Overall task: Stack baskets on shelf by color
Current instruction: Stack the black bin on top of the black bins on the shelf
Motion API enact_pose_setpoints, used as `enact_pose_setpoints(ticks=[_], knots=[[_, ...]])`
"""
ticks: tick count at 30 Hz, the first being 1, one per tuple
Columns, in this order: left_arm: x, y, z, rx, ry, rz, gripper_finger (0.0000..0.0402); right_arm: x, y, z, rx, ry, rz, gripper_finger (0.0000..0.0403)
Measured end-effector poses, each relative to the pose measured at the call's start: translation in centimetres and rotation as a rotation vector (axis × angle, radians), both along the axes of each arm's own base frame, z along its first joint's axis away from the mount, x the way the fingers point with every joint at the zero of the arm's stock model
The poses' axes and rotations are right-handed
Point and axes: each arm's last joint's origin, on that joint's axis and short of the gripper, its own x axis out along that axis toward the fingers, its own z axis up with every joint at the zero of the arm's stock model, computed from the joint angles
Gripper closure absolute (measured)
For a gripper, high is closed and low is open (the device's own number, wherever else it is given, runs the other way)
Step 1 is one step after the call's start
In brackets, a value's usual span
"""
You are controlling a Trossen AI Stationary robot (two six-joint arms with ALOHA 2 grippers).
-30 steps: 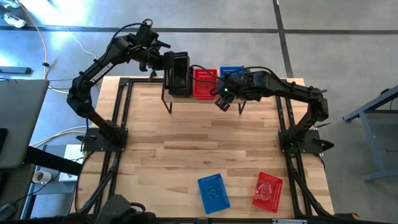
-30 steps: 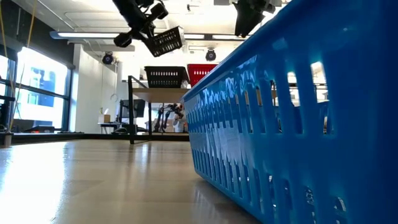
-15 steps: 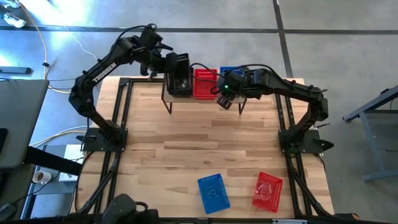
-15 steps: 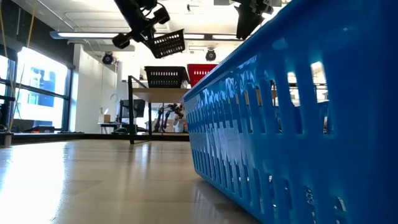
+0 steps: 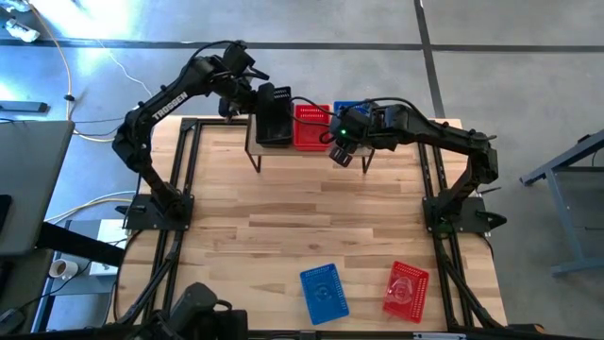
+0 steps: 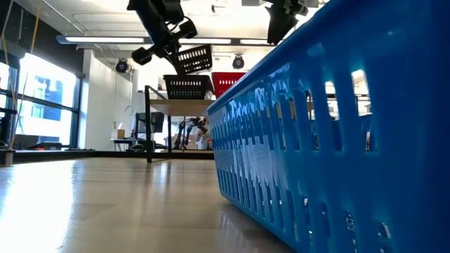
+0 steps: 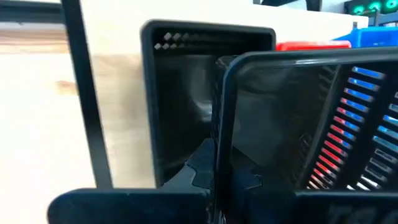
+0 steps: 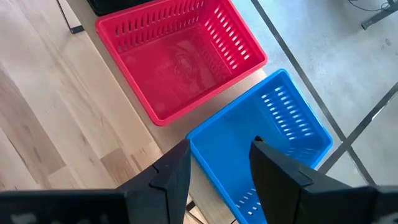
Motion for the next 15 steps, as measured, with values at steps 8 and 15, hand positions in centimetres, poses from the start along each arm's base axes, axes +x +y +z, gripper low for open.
enact_pose_setpoints(ticks=[8, 15], knots=[[-0.91, 0.38, -0.17, -0.005, 0.030, -0.008, 0.0401, 0.01, 0.03, -0.01, 0.010, -0.003, 0.003, 0.0253], [-1.05, 0.28, -0.26, 0.010, 0.070, -0.026, 0.0401, 0.01, 0.03, -0.01, 0.012, -0.006, 0.000, 0.0253]])
